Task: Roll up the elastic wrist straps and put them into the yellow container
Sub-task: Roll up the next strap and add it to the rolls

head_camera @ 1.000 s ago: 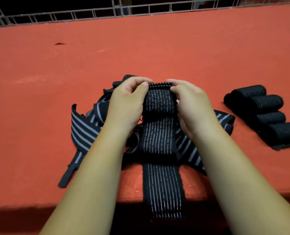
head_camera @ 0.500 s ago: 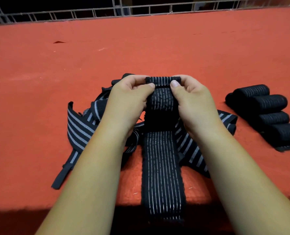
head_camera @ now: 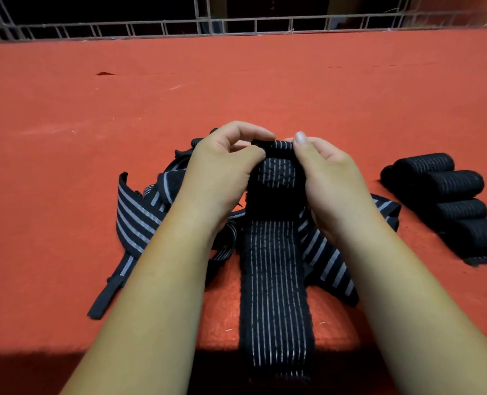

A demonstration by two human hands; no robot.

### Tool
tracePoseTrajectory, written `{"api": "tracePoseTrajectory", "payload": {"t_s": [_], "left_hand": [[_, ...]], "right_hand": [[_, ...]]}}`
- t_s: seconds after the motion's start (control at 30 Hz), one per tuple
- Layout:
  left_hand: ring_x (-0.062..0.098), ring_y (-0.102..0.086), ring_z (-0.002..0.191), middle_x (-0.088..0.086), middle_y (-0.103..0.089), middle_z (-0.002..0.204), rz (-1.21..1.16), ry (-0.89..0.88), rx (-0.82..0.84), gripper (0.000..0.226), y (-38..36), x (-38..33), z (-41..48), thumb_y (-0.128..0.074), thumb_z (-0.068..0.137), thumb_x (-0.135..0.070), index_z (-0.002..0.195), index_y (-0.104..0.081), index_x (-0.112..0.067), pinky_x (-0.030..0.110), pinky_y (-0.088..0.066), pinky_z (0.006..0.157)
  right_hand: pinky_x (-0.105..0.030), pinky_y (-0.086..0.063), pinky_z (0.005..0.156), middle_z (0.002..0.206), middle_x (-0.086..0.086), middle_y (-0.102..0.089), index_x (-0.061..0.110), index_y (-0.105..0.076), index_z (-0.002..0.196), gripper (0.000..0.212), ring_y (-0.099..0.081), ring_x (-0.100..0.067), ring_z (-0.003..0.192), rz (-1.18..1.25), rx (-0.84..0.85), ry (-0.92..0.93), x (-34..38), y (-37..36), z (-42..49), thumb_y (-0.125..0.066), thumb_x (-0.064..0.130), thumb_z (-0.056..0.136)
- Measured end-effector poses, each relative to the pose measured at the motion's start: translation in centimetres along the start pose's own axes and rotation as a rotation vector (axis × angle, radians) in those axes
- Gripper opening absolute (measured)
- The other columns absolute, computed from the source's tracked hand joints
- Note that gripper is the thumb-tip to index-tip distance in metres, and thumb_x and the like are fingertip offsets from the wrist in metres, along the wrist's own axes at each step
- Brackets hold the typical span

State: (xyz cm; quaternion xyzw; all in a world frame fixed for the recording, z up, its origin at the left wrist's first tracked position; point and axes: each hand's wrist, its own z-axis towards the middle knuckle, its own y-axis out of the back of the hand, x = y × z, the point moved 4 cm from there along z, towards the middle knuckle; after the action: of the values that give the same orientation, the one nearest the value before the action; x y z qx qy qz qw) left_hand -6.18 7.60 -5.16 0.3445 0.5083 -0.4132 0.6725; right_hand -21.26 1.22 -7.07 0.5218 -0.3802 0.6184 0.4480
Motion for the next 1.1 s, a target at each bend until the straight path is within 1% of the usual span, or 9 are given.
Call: {"api": "tracePoseTrajectory", "payload": {"t_s": [0.1,0.33,0.43,0.5,0.57,0.73,0.83,0.97,1.1], "left_hand": [[0.026,-0.065,0.083,0.004,-0.072,0.093,-0.048,0.064,0.034,0.031,-0.2,0.2,0.1,-0.063,0.090,-0.007,0.103,-0.083,-0.028,0.046,-0.052,0.077],[0.021,-0.079,0.089,0.006,-0.084,0.099,-0.035,0.054,0.068,0.014,-0.2,0.0,-0.3,-0.070,0.104,-0.018,0.107,-0.083,-0.016,0.039,-0.061,0.082],[0.014,-0.076,0.076,0.003,-0.083,0.095,-0.010,0.021,0.014,0.016,0.0,-0.1,-0.4,-0.068,0.106,-0.017,0.106,-0.084,-0.019,0.028,-0.056,0.065],[0.009,-0.073,0.074,-0.004,-0.083,0.095,0.029,-0.007,-0.012,0.023,0.0,-0.3,-0.3,-0.067,0.106,-0.018,0.102,-0.085,-0.031,0.026,-0.052,0.062],[0.004,-0.073,0.084,-0.012,-0.082,0.099,0.082,-0.025,-0.018,0.023,-0.1,-0.5,-0.3,-0.065,0.108,-0.022,0.109,-0.084,-0.036,0.030,-0.055,0.073],[0.003,-0.071,0.121,-0.015,-0.078,0.127,0.184,-0.027,-0.046,0.032,-0.2,-0.6,-0.2,-0.062,0.108,-0.039,0.134,-0.077,-0.028,0.040,-0.055,0.112],[0.000,-0.071,0.117,-0.015,-0.079,0.125,0.182,-0.045,-0.061,0.030,-0.2,-0.4,-0.1,-0.066,0.107,-0.036,0.134,-0.077,-0.029,0.036,-0.056,0.110],[0.011,-0.077,0.092,-0.007,-0.082,0.102,0.136,-0.078,-0.042,0.023,-0.2,0.0,-0.1,-0.069,0.105,-0.019,0.116,-0.082,-0.034,0.037,-0.063,0.085],[0.016,-0.077,0.088,0.000,-0.083,0.103,0.069,-0.066,0.037,0.030,-0.4,0.0,-0.4,-0.066,0.106,-0.007,0.113,-0.082,-0.030,0.034,-0.061,0.078]], "right_hand": [[-0.058,-0.061,0.101,0.112,0.003,-0.082,0.034,-0.076,0.120,0.027,-0.078,-0.020,0.106,-0.007,-0.031,0.010,-0.2,0.1,0.2,-0.057,0.045,0.105],[-0.041,-0.043,0.124,0.158,0.011,-0.056,0.029,-0.047,0.163,0.052,-0.054,-0.006,0.143,-0.139,-0.067,0.089,0.4,-0.2,-0.1,-0.051,0.038,0.112],[-0.045,-0.048,0.119,0.147,0.008,-0.066,0.029,-0.056,0.155,0.051,-0.062,-0.008,0.135,-0.128,-0.086,0.045,0.4,-0.2,-0.2,-0.055,0.048,0.108],[-0.052,-0.057,0.107,0.121,0.004,-0.080,0.027,-0.073,0.130,0.035,-0.075,-0.015,0.116,-0.125,-0.051,0.041,0.4,-0.4,-0.4,-0.052,0.047,0.110],[-0.052,-0.059,0.102,0.113,0.003,-0.082,0.027,-0.076,0.118,0.034,-0.077,-0.017,0.109,-0.135,-0.026,0.054,0.6,-0.6,-0.6,-0.047,0.044,0.112],[-0.054,-0.041,0.124,0.158,0.007,-0.059,0.039,-0.065,0.142,0.064,-0.052,-0.016,0.150,-0.219,-0.025,0.010,0.1,-0.6,-0.3,-0.044,0.073,0.092],[-0.050,-0.048,0.117,0.144,0.009,-0.070,0.039,-0.072,0.132,0.048,-0.064,-0.012,0.136,-0.204,-0.017,-0.015,0.1,-0.2,-0.3,-0.047,0.065,0.100],[-0.039,-0.059,0.091,0.104,0.012,-0.082,0.032,-0.078,0.113,0.044,-0.078,-0.007,0.099,-0.205,-0.018,-0.078,0.5,0.2,-0.4,-0.044,0.060,0.110],[-0.052,-0.062,0.096,0.096,0.006,-0.083,0.027,-0.080,0.104,0.045,-0.080,-0.018,0.094,-0.127,-0.036,-0.139,0.8,0.2,-0.9,-0.047,0.058,0.109]]}}
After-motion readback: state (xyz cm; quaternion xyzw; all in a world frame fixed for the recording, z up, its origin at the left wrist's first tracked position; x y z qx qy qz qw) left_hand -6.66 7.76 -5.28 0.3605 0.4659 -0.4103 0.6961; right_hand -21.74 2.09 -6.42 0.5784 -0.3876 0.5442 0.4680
